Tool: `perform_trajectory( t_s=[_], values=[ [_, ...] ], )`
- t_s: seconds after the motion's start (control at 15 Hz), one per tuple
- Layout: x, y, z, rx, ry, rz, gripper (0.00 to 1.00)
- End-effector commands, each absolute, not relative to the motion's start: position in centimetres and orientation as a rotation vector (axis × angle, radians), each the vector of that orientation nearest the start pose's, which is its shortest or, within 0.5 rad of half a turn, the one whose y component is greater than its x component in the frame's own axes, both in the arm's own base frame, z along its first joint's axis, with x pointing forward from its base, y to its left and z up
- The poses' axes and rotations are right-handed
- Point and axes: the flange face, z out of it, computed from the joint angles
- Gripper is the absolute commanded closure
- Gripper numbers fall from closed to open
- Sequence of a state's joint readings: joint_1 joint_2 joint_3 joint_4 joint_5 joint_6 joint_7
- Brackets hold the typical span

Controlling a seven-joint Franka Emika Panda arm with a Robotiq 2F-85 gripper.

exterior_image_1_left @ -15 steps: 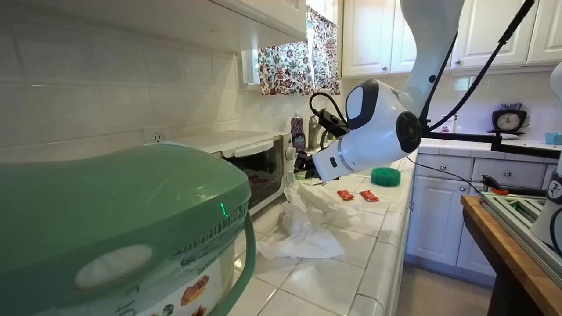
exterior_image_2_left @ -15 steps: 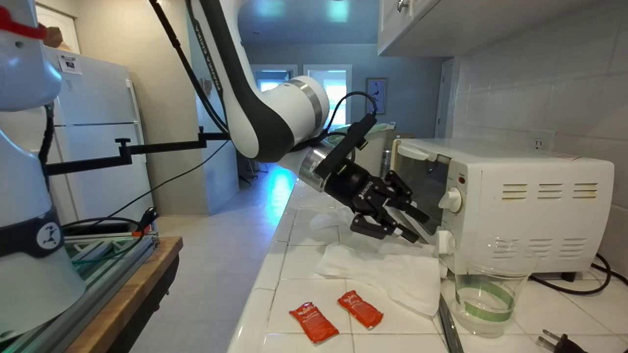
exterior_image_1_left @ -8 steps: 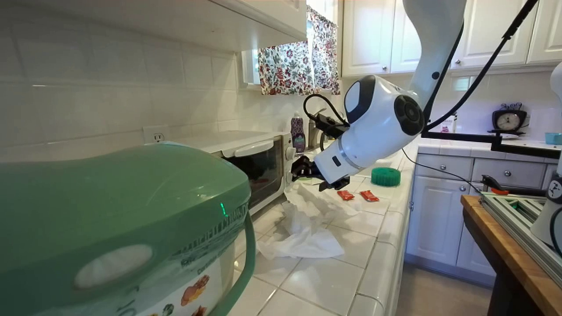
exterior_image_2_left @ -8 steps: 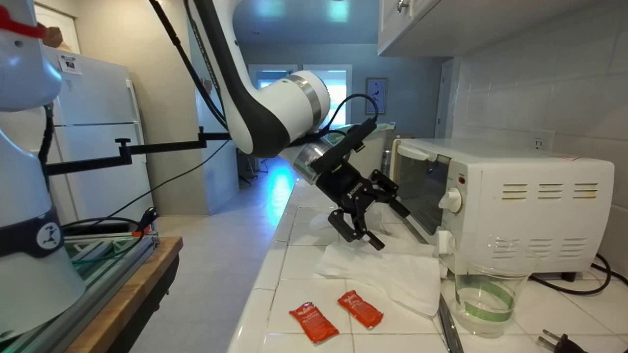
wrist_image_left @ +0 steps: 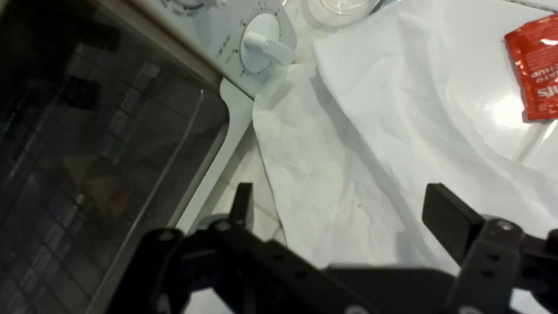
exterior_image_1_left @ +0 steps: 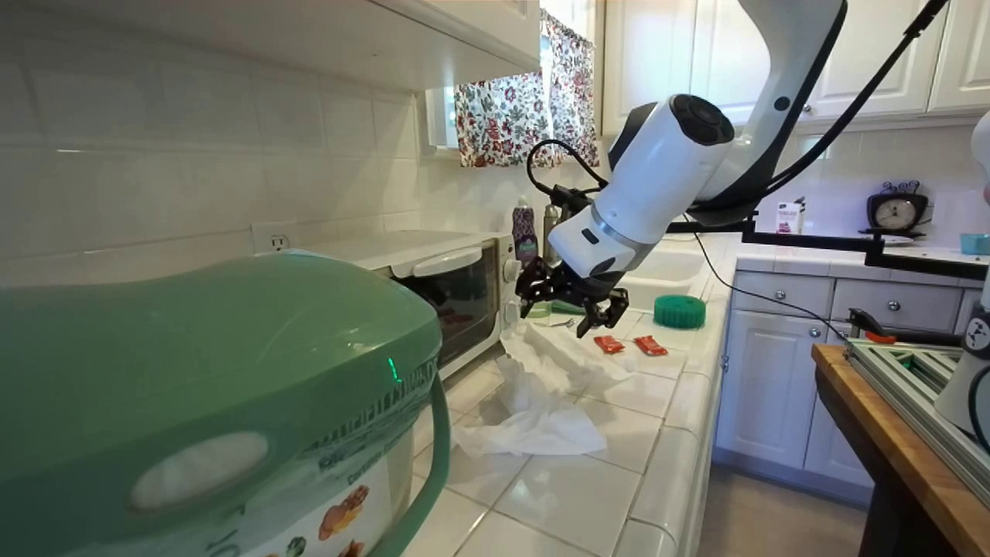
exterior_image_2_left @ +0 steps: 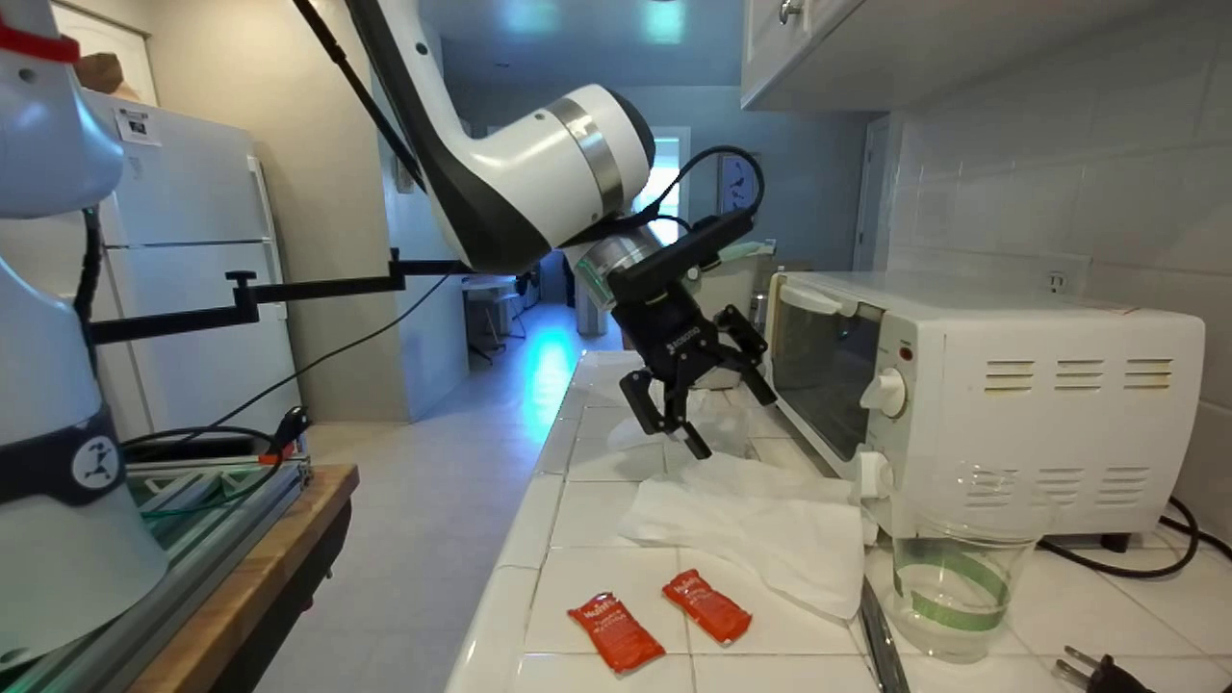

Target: Turn the top knob on the oven to the left.

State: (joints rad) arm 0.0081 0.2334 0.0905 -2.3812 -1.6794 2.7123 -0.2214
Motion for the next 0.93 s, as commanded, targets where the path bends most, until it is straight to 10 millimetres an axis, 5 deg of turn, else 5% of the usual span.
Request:
perform_trajectory(
  t_s=[0.0,0.47,0.87],
  values=[
    [46.4,8.0,23.0,1.539,2.044,0.028,0.0],
    [44.3,8.5,22.8,1.973,2.035,0.141,0.0],
    [44.8,12.6,23.7,2.27,1.981,0.332,0.0]
  ],
)
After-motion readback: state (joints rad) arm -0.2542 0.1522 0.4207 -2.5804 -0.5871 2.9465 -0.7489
